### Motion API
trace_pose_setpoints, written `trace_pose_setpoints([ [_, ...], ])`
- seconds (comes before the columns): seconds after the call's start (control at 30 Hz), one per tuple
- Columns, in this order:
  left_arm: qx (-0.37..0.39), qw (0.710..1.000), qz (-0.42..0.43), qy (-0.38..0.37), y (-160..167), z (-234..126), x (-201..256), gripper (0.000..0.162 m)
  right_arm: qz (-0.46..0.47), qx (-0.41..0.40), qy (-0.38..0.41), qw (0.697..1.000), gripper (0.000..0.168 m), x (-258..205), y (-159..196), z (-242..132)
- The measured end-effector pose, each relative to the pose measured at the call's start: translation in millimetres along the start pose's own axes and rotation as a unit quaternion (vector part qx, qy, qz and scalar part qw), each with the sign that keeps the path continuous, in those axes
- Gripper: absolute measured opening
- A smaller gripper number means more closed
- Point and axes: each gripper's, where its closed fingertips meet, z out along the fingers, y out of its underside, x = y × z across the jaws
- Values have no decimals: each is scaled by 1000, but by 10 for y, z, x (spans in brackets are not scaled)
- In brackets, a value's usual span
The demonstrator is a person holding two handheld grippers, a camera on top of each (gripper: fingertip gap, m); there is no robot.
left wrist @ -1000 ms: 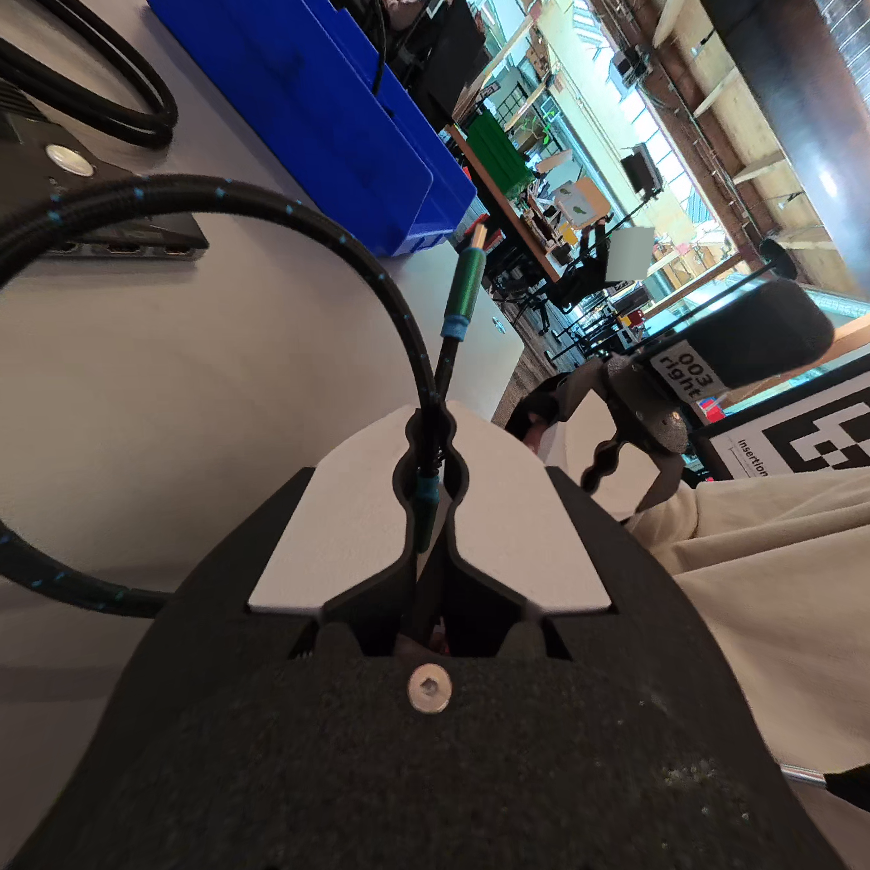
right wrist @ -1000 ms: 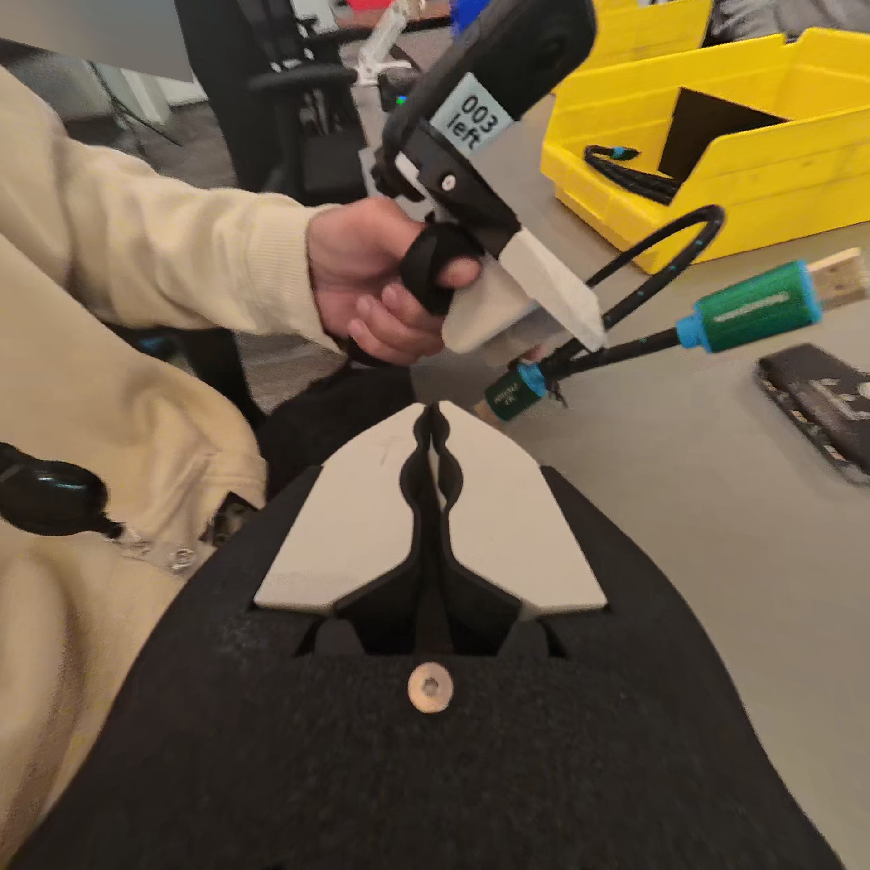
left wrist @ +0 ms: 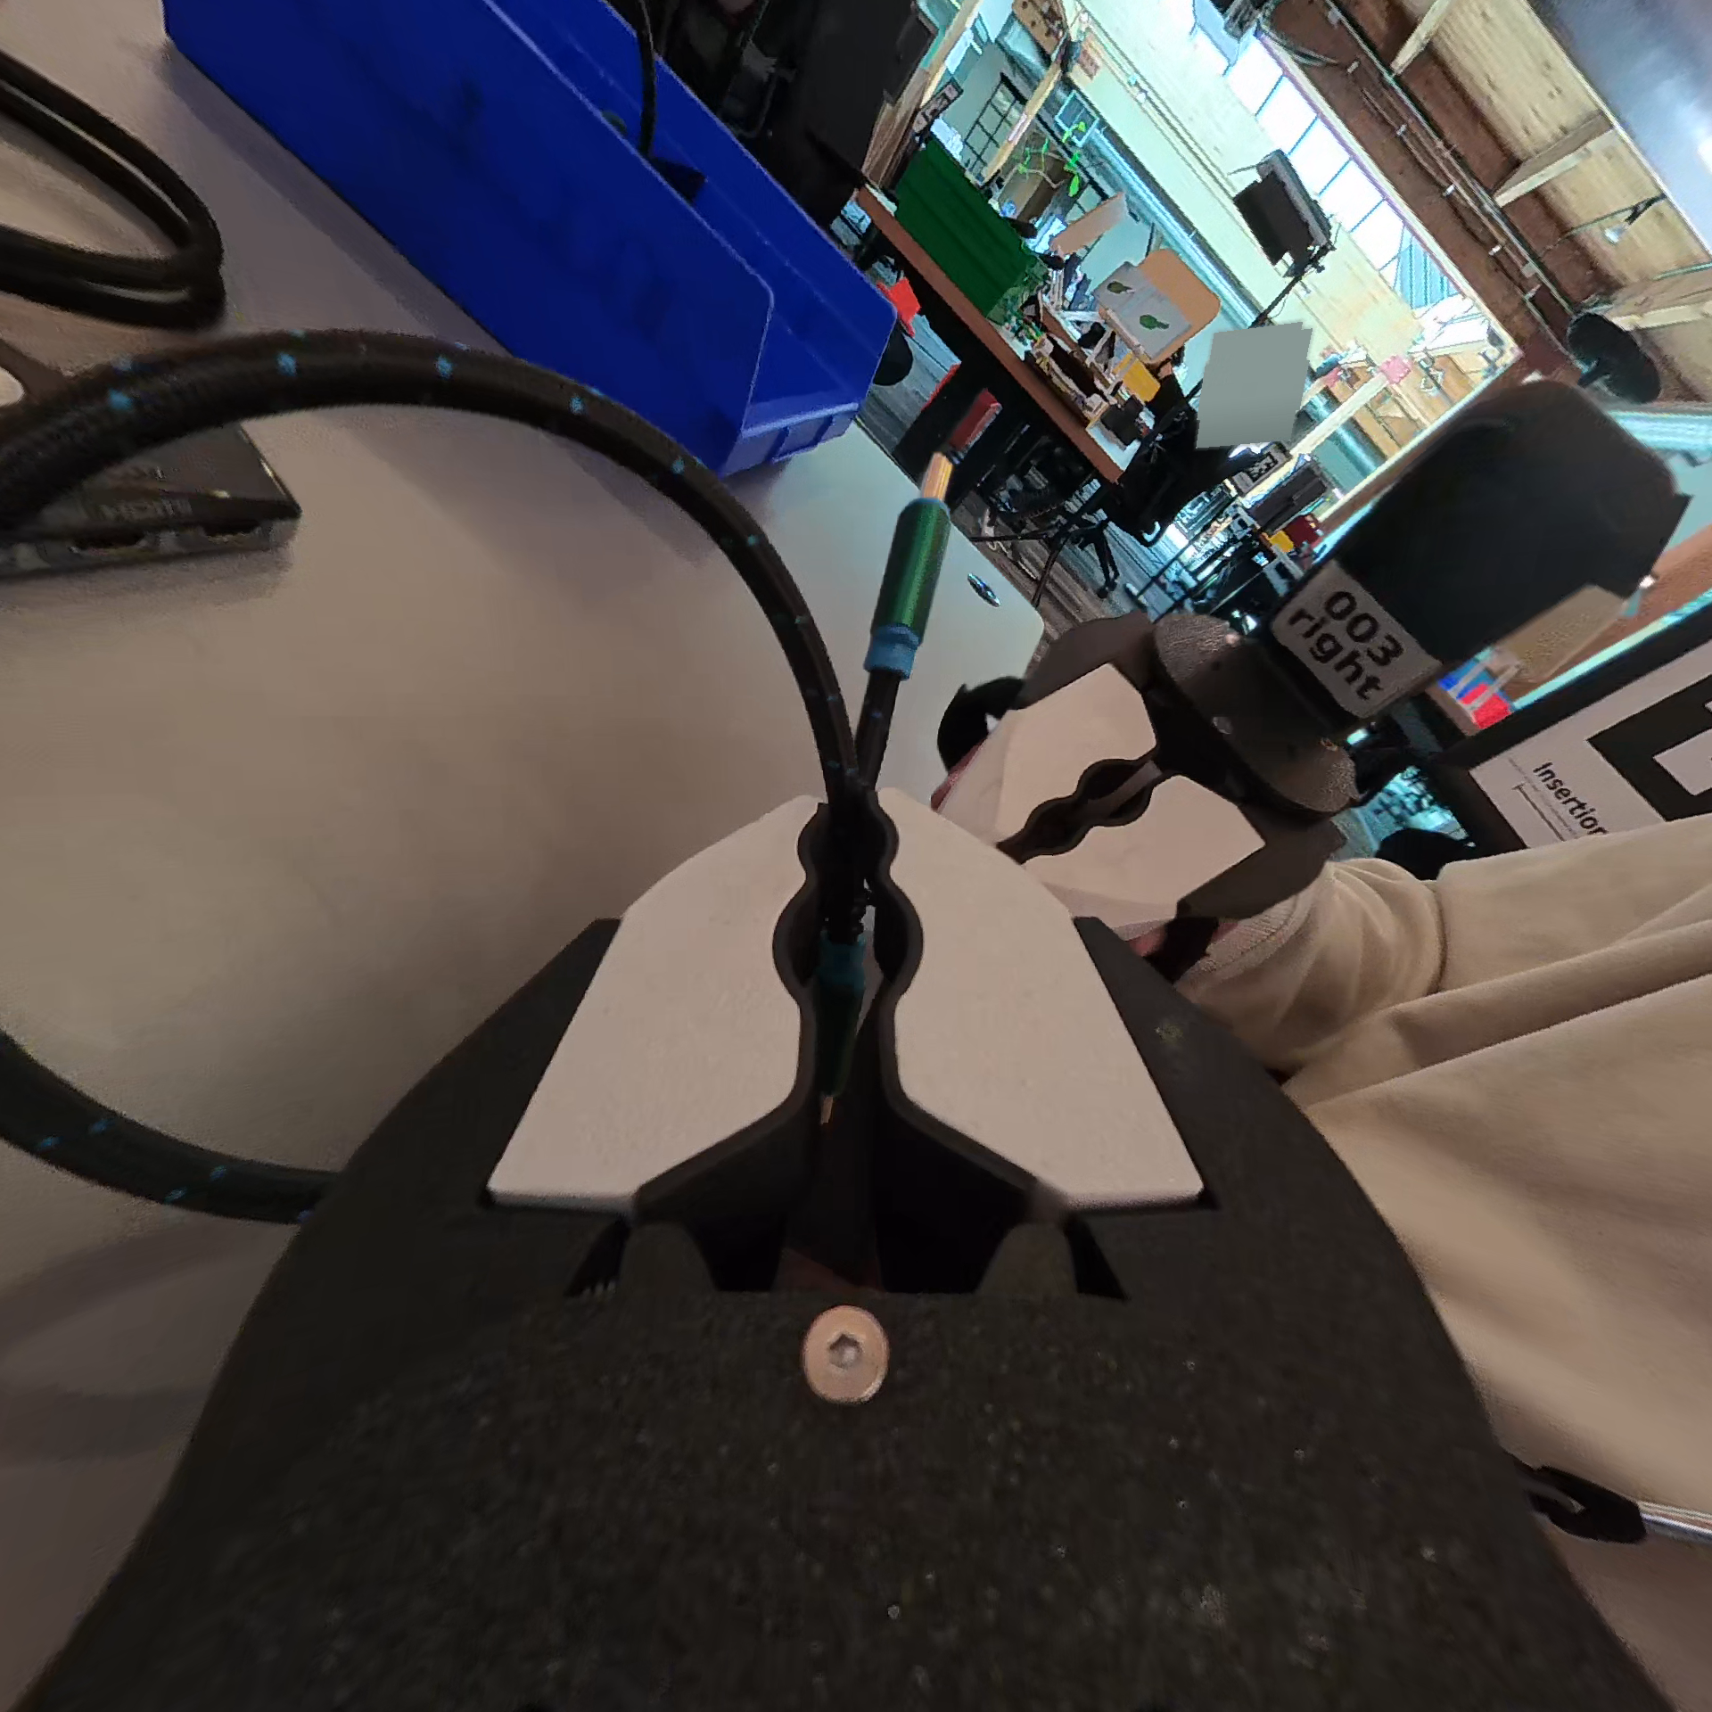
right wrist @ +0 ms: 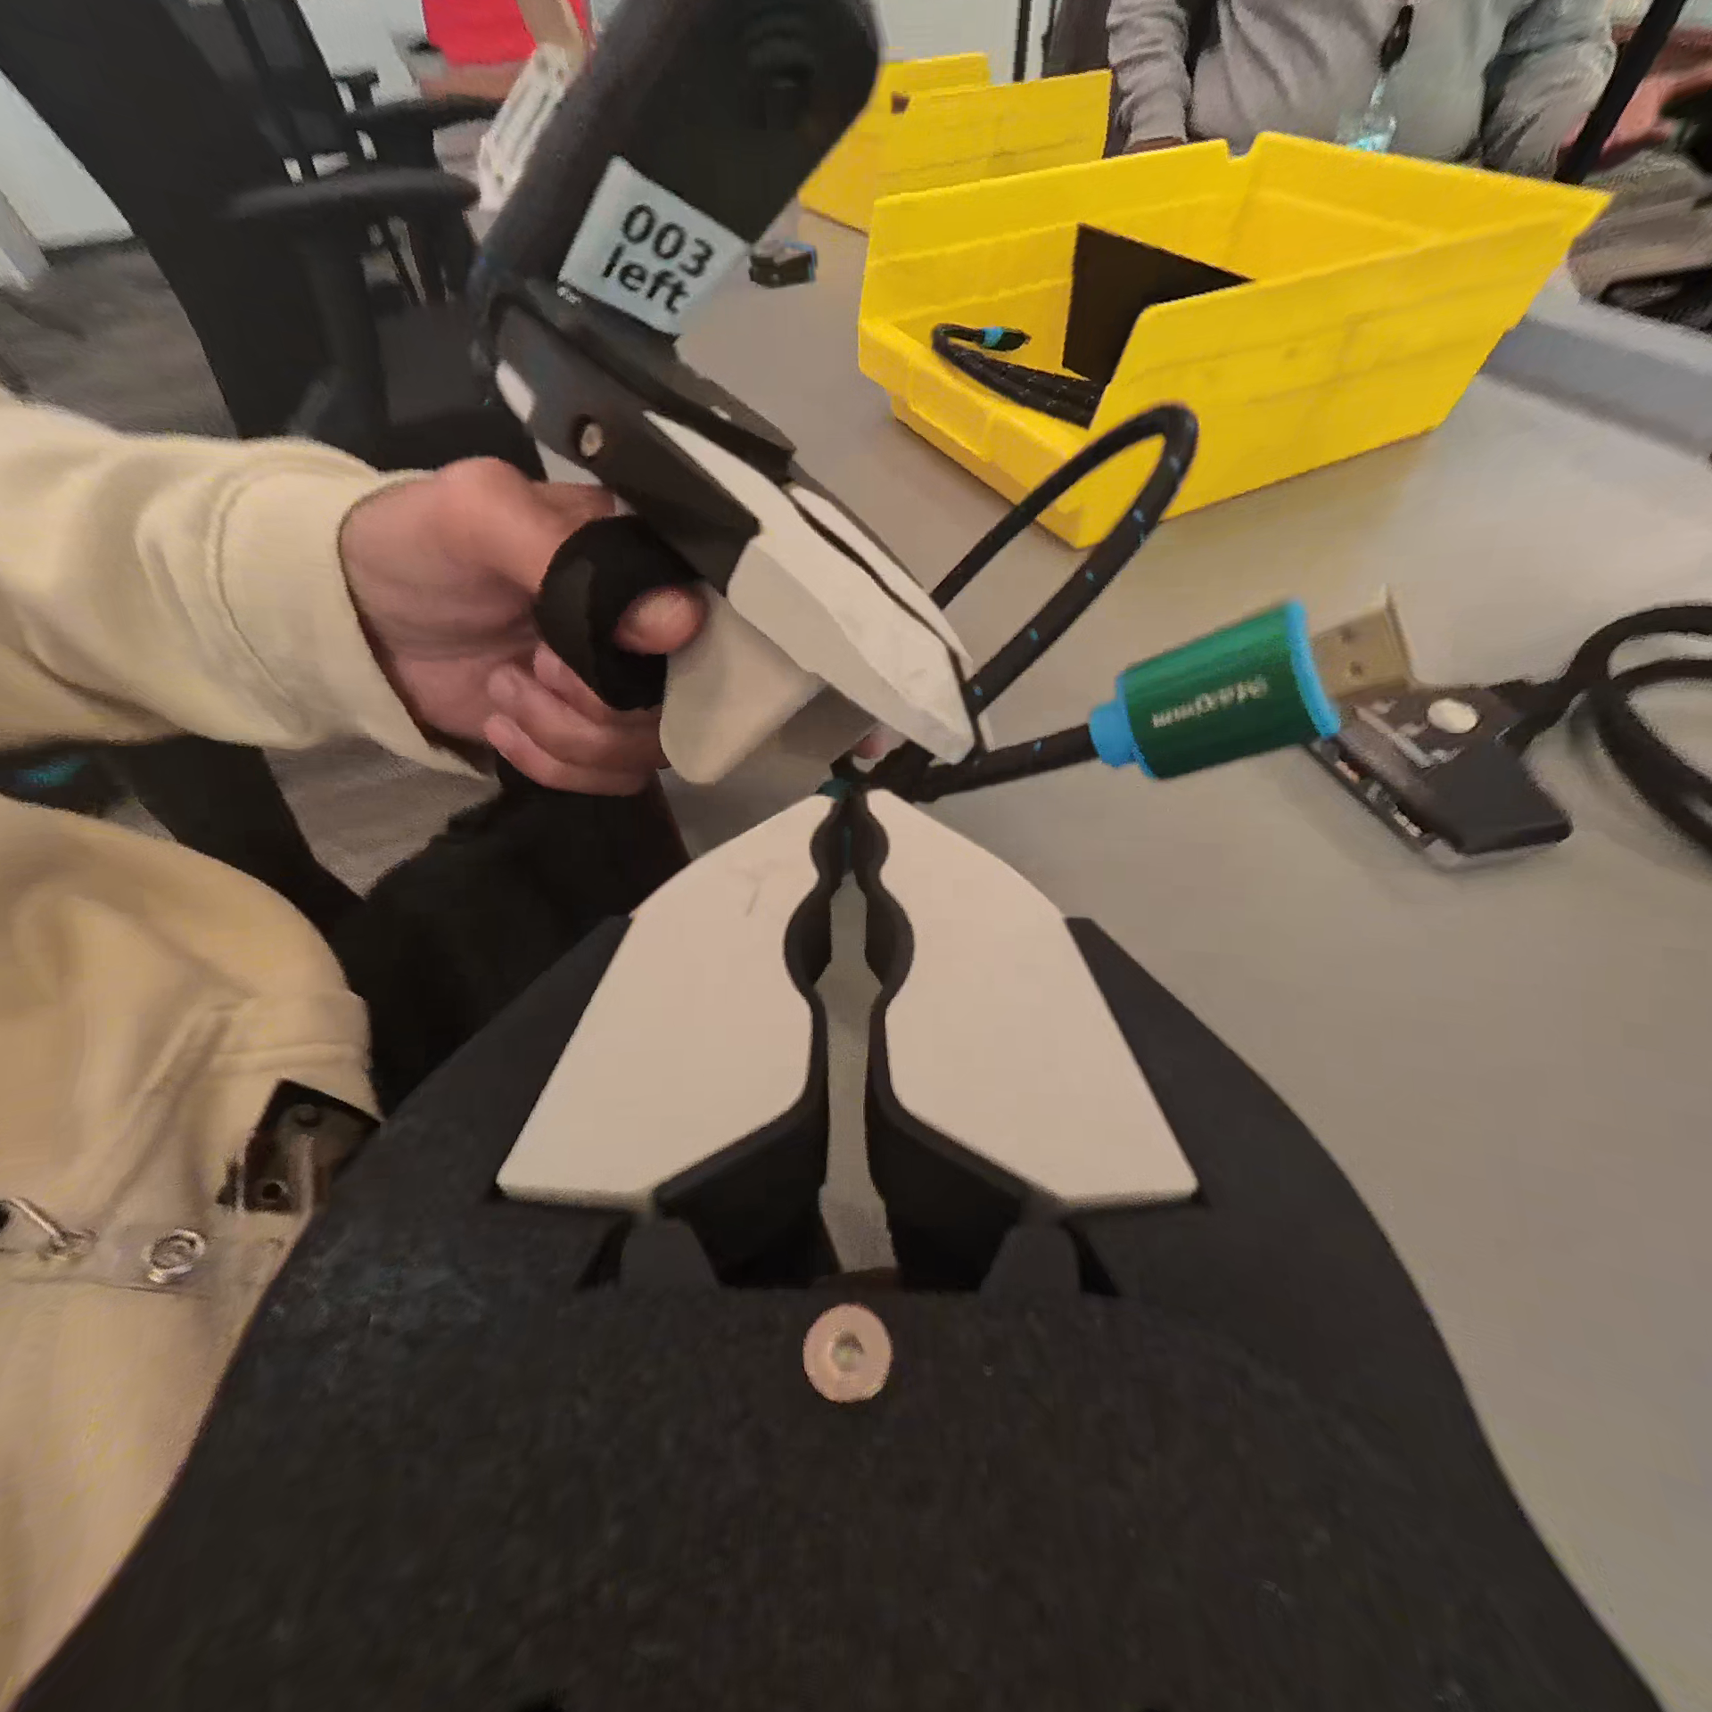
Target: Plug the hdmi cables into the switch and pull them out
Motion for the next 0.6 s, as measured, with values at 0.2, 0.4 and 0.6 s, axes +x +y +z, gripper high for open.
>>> trace_pose_setpoints([
  [0.2,16,1000,12,-2,-58,-29,17,6,167,53,-43,984,22,23,-57,-19],
  [0.4,9,1000,3,1,-34,-19,5,6,-26,42,71,996,13,83,-81,-65],
  [0.6,11,1000,-11,9,-37,-29,4,5,-288,-12,152,945,11,2,-7,-46],
])
